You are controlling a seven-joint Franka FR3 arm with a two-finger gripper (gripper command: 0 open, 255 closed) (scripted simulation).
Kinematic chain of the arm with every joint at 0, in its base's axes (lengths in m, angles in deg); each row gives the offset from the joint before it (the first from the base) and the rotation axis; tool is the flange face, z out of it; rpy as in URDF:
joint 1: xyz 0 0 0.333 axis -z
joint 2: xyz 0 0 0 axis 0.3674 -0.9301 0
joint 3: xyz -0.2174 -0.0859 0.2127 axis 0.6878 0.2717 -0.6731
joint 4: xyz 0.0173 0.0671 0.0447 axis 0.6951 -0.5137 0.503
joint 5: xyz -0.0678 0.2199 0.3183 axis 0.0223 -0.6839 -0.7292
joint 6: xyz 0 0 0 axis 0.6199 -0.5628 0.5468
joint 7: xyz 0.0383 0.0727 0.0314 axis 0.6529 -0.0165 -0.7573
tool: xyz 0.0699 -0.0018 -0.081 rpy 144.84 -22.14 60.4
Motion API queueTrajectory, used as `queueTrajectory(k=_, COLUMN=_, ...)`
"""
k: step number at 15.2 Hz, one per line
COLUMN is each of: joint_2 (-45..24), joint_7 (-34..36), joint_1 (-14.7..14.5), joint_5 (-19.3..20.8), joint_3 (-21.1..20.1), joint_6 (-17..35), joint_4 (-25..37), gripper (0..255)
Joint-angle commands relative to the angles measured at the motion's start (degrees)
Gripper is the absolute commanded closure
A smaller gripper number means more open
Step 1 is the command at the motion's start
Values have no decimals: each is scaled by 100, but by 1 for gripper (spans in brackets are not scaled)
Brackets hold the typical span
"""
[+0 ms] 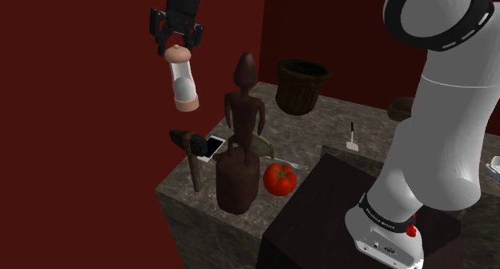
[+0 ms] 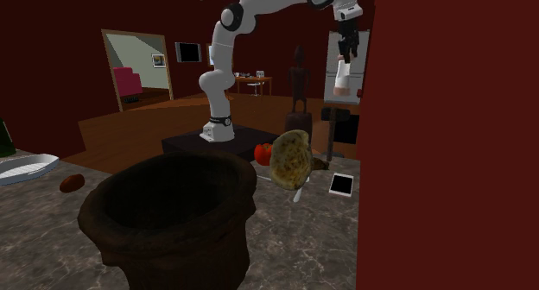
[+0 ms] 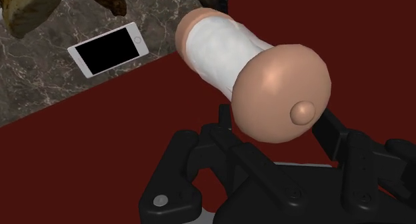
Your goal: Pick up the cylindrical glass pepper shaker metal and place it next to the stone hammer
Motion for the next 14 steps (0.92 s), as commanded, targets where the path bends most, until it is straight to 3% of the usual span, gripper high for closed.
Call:
queueTrajectory(k=1, joint_2=-270, joint_7=233, joint_1=-114, joint_5=30, joint_3=-72, joint_6=-54, joint_4=392, gripper=255)
queueTrajectory(k=6, joint_2=-1245, joint_7=815, joint_1=-382, joint_5=111, joint_3=-225, joint_6=-355, joint_4=1824, gripper=255)
queueTrajectory(k=7, joint_2=-1500, joint_7=939, joint_1=-430, joint_5=128, joint_3=-251, joint_6=-466, joint_4=2221, gripper=255)
queueTrajectory(k=8, joint_2=-2004, joint_7=1155, joint_1=-497, joint_5=156, joint_3=-295, joint_6=-723, joint_4=3032, gripper=255)
queueTrajectory(k=14, joint_2=-1656, joint_7=977, joint_1=-568, joint_5=145, joint_3=-276, joint_6=-54, joint_4=1992, gripper=255)
